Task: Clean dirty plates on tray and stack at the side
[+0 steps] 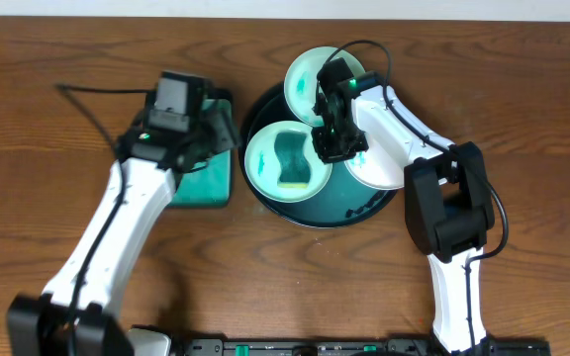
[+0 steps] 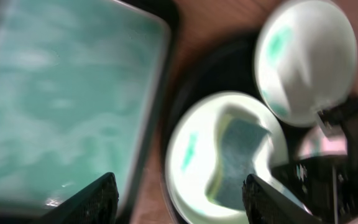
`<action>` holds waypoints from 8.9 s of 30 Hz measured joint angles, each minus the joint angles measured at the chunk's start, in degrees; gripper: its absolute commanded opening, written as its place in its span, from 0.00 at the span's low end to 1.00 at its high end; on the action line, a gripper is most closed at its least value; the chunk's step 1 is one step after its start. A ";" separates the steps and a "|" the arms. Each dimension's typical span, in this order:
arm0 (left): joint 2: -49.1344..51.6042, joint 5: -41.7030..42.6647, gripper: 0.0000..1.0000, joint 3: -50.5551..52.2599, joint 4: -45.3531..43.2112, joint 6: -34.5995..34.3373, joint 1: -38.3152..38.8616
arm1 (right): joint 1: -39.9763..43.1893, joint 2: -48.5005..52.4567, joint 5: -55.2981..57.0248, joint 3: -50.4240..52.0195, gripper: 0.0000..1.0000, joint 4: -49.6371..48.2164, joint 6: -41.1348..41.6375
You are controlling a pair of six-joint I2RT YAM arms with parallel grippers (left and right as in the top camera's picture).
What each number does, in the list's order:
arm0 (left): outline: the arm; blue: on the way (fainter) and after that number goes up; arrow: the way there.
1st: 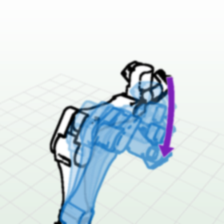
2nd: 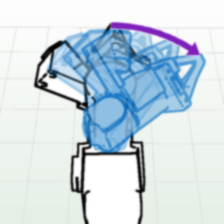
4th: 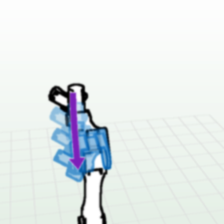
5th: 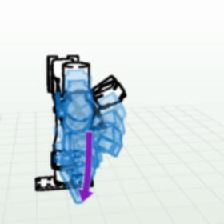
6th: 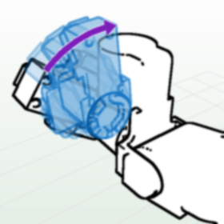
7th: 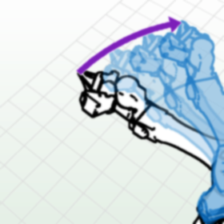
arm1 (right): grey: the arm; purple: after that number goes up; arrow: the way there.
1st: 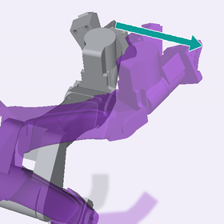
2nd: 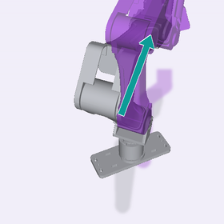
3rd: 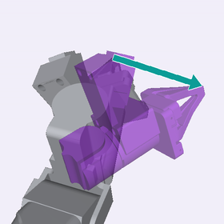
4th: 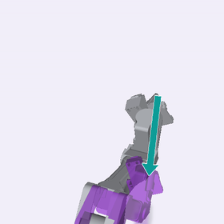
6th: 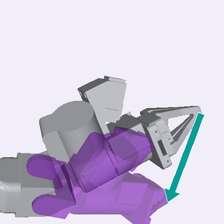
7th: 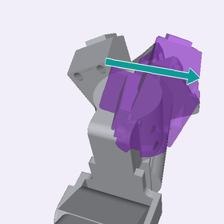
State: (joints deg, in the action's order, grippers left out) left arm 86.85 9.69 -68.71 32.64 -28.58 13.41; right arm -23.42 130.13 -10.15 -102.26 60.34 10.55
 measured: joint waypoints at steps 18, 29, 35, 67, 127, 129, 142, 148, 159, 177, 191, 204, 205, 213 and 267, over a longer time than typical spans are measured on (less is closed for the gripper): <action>19.32 7.72 0.54 0.00 -16.72 3.37 10.58 | 0.35 0.00 0.57 0.02 0.01 -0.92 0.55; 22.60 0.42 0.52 0.00 -17.42 -1.84 14.25 | 0.35 0.00 0.57 0.02 0.01 -0.94 0.55; 22.60 -4.63 0.52 0.00 -17.00 -4.81 16.06 | 0.35 0.00 0.57 0.02 0.01 -0.92 0.55; 20.83 -9.88 0.46 0.00 -15.43 -8.96 19.23 | 0.35 0.00 0.59 0.02 0.02 -0.74 0.55; 23.41 -8.98 0.07 -0.63 -14.60 -7.69 16.17 | 0.35 0.00 -0.24 0.02 0.01 -0.13 0.55; 23.28 -10.36 0.07 -0.66 -13.51 -7.61 16.04 | 0.35 0.00 -0.26 0.02 0.01 -0.11 0.57; 23.26 -28.22 0.07 -0.66 -11.69 -0.48 16.13 | 0.26 0.00 -1.42 0.02 0.01 -0.04 0.57; 21.35 -30.80 0.07 -0.61 -12.50 0.79 16.02 | 0.24 0.00 -2.03 0.02 0.01 0.04 0.57; 18.45 -3.23 0.07 -0.59 -16.96 0.94 15.47 | 0.26 0.00 -1.22 0.02 0.01 0.39 0.57; 22.71 -24.68 0.07 -0.52 -9.97 0.31 16.17 | 0.24 0.02 -1.46 0.02 0.01 0.42 0.57; 7.52 -22.21 0.08 -0.24 -10.60 0.28 12.37 | 0.15 0.02 -1.81 -0.02 0.01 0.20 0.57; 3.91 -19.02 0.07 -0.15 -2.51 0.28 -4.72 | -1.46 0.46 1.38 -9.40 0.01 5.77 -0.31; 3.91 -19.02 0.07 -0.15 -2.40 0.26 -5.35 | -1.75 0.46 2.12 -9.92 0.01 6.14 -0.35; 5.38 -18.99 0.07 -0.15 -2.16 0.28 -6.23 | -4.85 0.50 9.03 -15.72 0.01 12.66 -0.50; 4.50 -18.82 0.52 -0.11 3.52 -1.70 -23.41 | -22.08 0.66 70.79 -30.88 0.01 20.17 -6.97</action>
State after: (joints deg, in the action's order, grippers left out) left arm 91.35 -9.13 -68.82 36.16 -30.28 -10.00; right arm -45.50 130.78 60.64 -133.14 80.51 3.57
